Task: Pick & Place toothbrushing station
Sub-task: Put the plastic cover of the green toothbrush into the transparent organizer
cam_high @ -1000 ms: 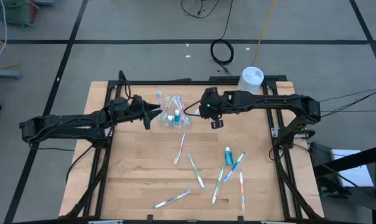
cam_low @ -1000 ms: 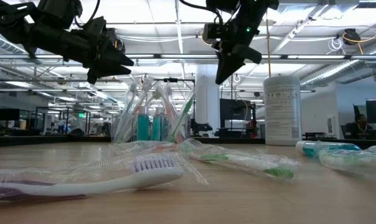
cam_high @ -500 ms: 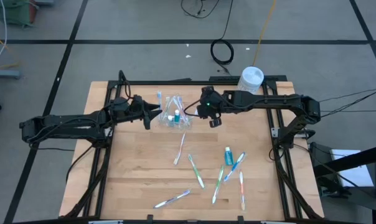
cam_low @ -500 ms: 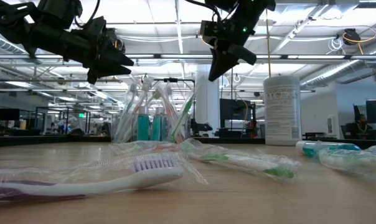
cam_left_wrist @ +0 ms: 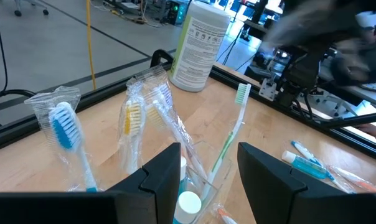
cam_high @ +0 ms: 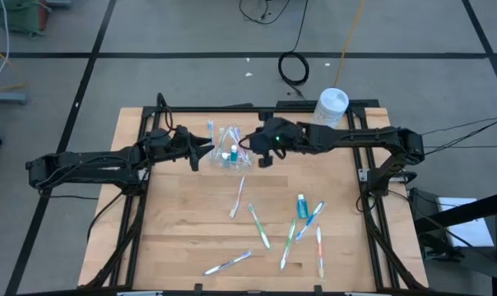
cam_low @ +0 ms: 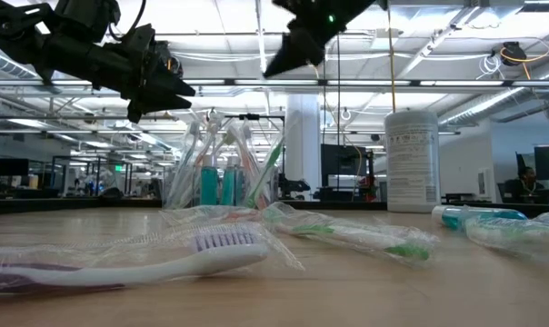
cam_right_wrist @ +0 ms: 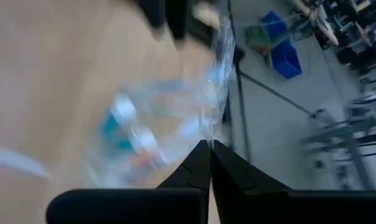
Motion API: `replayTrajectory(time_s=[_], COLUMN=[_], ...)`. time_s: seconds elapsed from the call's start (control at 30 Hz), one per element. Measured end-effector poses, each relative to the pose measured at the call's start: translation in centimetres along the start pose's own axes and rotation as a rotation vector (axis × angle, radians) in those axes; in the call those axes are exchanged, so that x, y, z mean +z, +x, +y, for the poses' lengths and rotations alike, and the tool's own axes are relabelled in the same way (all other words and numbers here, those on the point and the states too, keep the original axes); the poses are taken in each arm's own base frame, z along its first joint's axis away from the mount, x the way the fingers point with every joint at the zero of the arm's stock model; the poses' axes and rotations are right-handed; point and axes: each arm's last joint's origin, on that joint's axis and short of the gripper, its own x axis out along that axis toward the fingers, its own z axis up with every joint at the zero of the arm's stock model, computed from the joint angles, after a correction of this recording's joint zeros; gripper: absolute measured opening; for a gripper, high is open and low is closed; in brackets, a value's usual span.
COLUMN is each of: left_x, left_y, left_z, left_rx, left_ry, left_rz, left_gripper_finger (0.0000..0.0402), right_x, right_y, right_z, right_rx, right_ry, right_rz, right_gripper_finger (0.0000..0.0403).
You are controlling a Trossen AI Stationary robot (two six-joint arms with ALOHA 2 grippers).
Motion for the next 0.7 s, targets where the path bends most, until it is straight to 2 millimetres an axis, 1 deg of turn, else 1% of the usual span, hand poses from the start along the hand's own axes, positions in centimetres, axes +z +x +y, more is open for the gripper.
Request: replayTrajectory(time_s=[0.1,0.2,0.27,0.37,0.5,0.57,0.63,0.7], left_x=[0.0,0.1,0.2,0.5,0.7,0.1,-0.4,-0.8], left_y=[0.0,0.0,0.0,-0.1,0.4,0.8,1.4,2.3], left_z=[0.0,-0.1,-0.4,-1.4,-2.6,-3.1,-3.6,-3.8], left_rx=[0.000,-0.031,-0.099,-0.209,-0.280,-0.307,-0.326,-0.302], left_ry=[-0.002,-0.015,0.007,0.098,0.273,0.334,0.385,0.438], left_rz=[0.000,-0.001,-0.004,-0.041,-0.120,-0.112,-0.098,-0.080], left_gripper_finger=[0.0166,0.0166,0.0166,0.0166,0.0166,0.0166,0.0166,0.0166], right_x=[0.6,0.4,-0.3,-1.9,-2.7,-3.1,-3.3,-3.1], right_y=[-0.3,-0.3,0.5,1.2,1.8,2.1,2.0,1.8], right_z=[1.2,2.4,3.6,5.0,5.4,5.7,5.8,5.6], right_rx=[0.040,0.147,0.199,0.214,0.159,0.144,0.142,0.140], right_ry=[0.128,0.188,0.191,0.182,0.249,0.251,0.246,0.257], right_rz=[-0.017,-0.030,-0.015,0.053,-0.032,-0.066,-0.078,-0.097], right_gripper_finger=[0.0000,0.0000,0.0000,0.0000,0.0000,0.0000,0.0000,0.0000])
